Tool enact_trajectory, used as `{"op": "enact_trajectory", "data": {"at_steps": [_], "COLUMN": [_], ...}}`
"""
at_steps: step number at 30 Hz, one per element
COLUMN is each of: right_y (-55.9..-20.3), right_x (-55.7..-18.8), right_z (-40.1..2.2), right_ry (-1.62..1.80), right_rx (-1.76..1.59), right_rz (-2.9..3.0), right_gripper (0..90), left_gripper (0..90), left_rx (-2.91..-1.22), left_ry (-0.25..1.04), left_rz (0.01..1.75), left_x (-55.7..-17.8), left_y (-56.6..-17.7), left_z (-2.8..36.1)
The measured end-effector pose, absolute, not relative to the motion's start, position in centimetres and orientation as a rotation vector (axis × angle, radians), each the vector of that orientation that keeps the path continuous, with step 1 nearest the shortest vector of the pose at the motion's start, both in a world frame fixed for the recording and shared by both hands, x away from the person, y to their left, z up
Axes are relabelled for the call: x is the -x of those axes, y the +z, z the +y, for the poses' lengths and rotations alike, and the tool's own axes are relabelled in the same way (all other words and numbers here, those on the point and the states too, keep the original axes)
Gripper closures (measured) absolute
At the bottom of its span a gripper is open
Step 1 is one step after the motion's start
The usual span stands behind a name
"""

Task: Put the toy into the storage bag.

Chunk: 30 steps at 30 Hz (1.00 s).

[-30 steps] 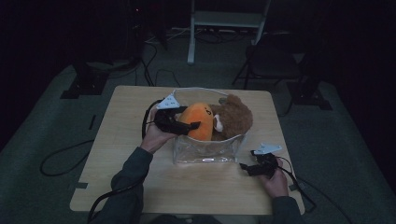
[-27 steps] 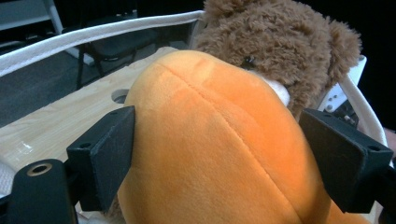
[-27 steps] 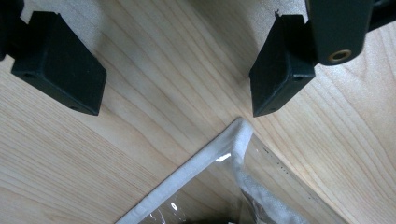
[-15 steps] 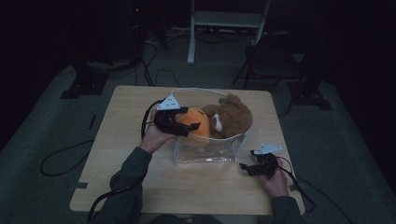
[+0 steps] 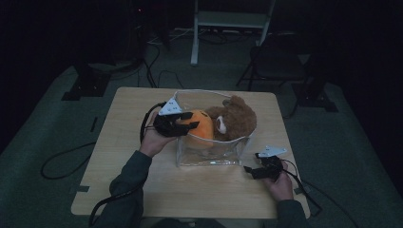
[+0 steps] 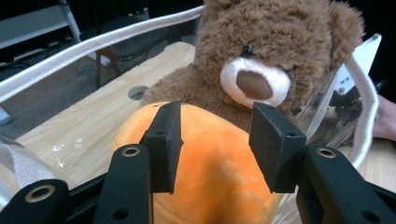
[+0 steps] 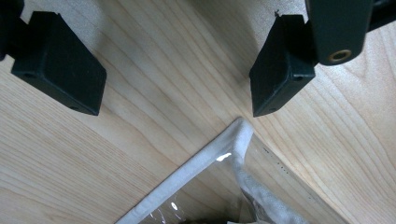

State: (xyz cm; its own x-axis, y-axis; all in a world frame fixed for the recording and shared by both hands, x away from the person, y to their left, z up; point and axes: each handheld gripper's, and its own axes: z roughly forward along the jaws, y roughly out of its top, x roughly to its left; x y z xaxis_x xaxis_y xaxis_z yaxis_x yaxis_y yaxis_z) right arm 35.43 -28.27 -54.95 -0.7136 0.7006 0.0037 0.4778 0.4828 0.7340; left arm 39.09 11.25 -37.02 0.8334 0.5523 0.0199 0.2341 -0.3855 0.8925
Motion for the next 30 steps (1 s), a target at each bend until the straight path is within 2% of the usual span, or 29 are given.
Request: {"op": "enact_trajectory", "data": {"at_steps": [11, 15, 30], "right_y": [-54.9, -54.9, -54.9], "right_x": [-35.4, -35.4, -35.4], "right_z": [-28.3, -28.3, -28.3], "right_ry": [1.065, 1.065, 1.066], "right_rx": [-0.998, -0.998, -1.0], "right_rz": [2.436, 2.437, 2.434], "right_gripper": [18.0, 18.0, 17.9], "left_gripper": [52.2, 50.0, 48.4], "left_rx": [-1.944, -1.911, -1.892], "left_ry": [0.423, 0.435, 0.445], "left_rz": [0.608, 0.629, 0.697], "left_x": [-37.8, -36.6, -34.8], "left_y": [-36.7, -36.7, -39.0], "left_z": [13.2, 15.0, 17.3]}}
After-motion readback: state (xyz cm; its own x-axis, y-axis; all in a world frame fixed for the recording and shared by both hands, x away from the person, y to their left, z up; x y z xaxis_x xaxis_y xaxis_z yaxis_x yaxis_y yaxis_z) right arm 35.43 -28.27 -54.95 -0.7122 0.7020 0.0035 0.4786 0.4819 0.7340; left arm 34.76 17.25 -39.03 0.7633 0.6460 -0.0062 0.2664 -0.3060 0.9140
